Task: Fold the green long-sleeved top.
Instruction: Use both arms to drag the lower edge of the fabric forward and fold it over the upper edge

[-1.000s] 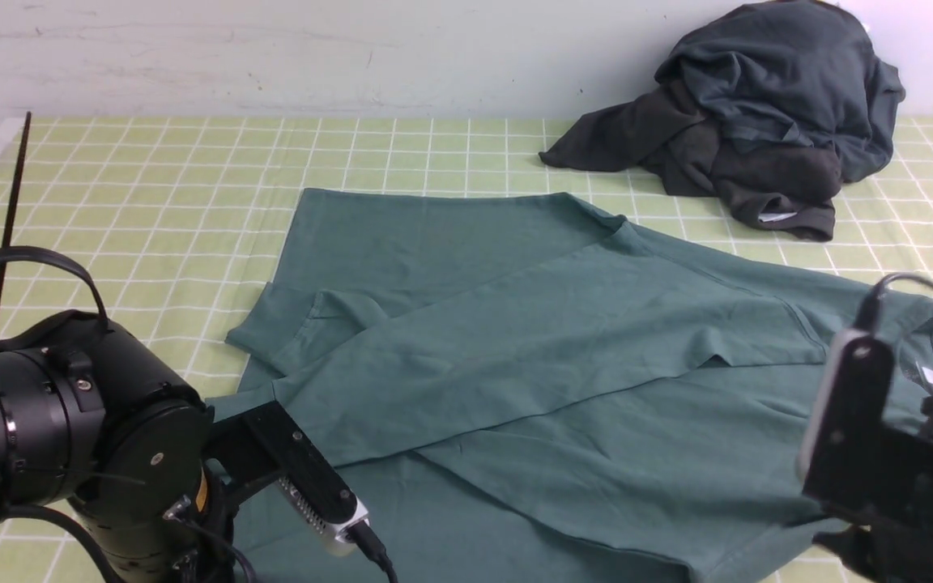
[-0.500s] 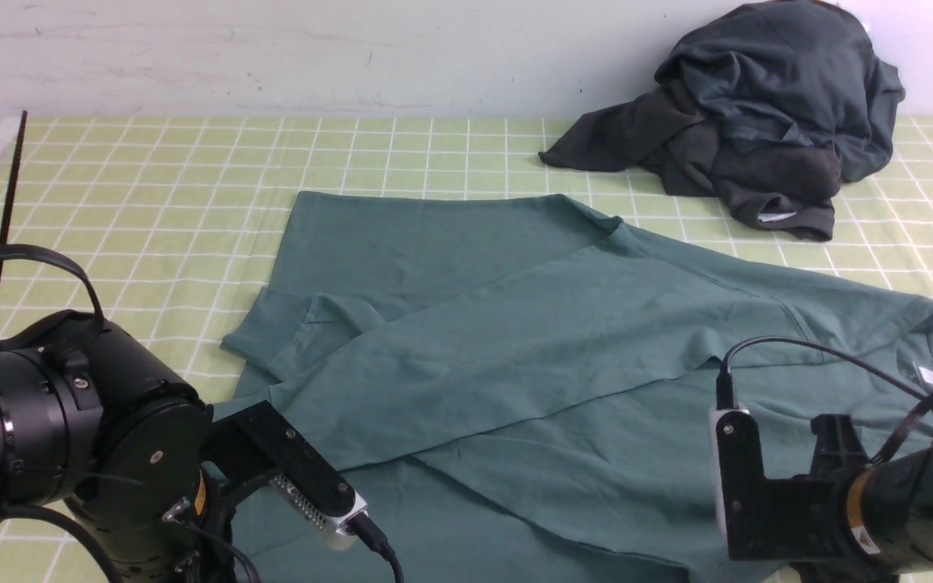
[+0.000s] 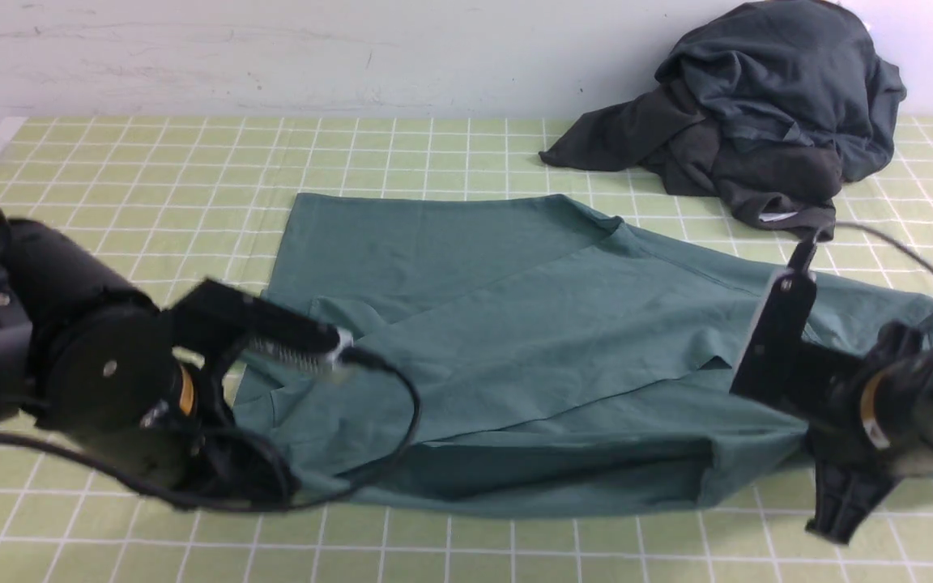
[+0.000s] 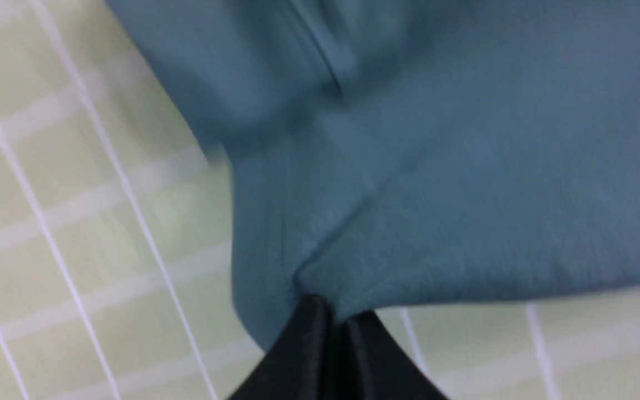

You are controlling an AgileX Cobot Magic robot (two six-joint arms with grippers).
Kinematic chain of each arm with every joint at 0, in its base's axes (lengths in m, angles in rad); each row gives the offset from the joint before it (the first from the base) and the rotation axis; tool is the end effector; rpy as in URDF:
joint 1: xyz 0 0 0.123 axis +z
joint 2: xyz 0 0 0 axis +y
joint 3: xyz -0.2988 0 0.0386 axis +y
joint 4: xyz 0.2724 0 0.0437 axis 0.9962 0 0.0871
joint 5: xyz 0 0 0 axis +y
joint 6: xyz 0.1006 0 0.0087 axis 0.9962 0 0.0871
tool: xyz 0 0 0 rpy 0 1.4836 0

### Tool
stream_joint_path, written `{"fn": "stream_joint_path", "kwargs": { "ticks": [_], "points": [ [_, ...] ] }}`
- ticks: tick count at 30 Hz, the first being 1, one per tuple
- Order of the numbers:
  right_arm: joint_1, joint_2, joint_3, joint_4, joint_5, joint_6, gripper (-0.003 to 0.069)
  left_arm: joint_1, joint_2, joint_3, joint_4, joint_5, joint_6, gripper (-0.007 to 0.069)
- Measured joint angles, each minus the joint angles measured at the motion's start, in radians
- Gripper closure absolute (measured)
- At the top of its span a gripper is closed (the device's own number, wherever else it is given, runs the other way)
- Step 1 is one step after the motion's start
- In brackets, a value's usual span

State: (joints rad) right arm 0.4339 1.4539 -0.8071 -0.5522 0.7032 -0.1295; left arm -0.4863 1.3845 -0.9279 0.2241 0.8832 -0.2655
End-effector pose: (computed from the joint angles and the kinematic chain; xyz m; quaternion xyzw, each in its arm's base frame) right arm 0.2711 0.0878 0.2070 -0.4357 0.8637 -0.1813 0.1771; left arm 0.2544 -0.1148 0.2488 0.1641 0.9690 0.0320 0.1819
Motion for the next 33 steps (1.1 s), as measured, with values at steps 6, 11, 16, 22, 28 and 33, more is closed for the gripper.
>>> {"fn": "stream_joint_path", "kwargs": {
  "ticks": [6,11,16,22,28,33],
  "points": [
    [-0.155,0.130,-0.248,0.005,-0.108,0.015,0.0662,0.114,0.227,-0.347,0.061,-0.100,-0.036,0.0624],
    [-0.220,0.338,-0.488,0.009,-0.144,0.044,0.0662,0.179,0.479,-0.654,0.083,-0.133,-0.036,0.0624],
    [-0.256,0.571,-0.753,0.018,-0.115,0.130,0.0603,0.221,0.769,-1.002,0.121,-0.145,-0.037,0.0615],
    [-0.282,0.754,-1.000,0.007,0.011,0.280,0.0412,0.247,1.037,-1.311,0.140,-0.142,-0.042,0.0466],
    [-0.287,0.754,-1.087,0.022,0.248,0.298,0.0335,0.264,1.134,-1.469,0.140,-0.019,-0.025,0.0195],
    [-0.315,0.658,-1.087,0.153,0.342,0.184,0.0403,0.266,1.069,-1.541,0.136,0.202,0.162,0.0175]
  ]
}}
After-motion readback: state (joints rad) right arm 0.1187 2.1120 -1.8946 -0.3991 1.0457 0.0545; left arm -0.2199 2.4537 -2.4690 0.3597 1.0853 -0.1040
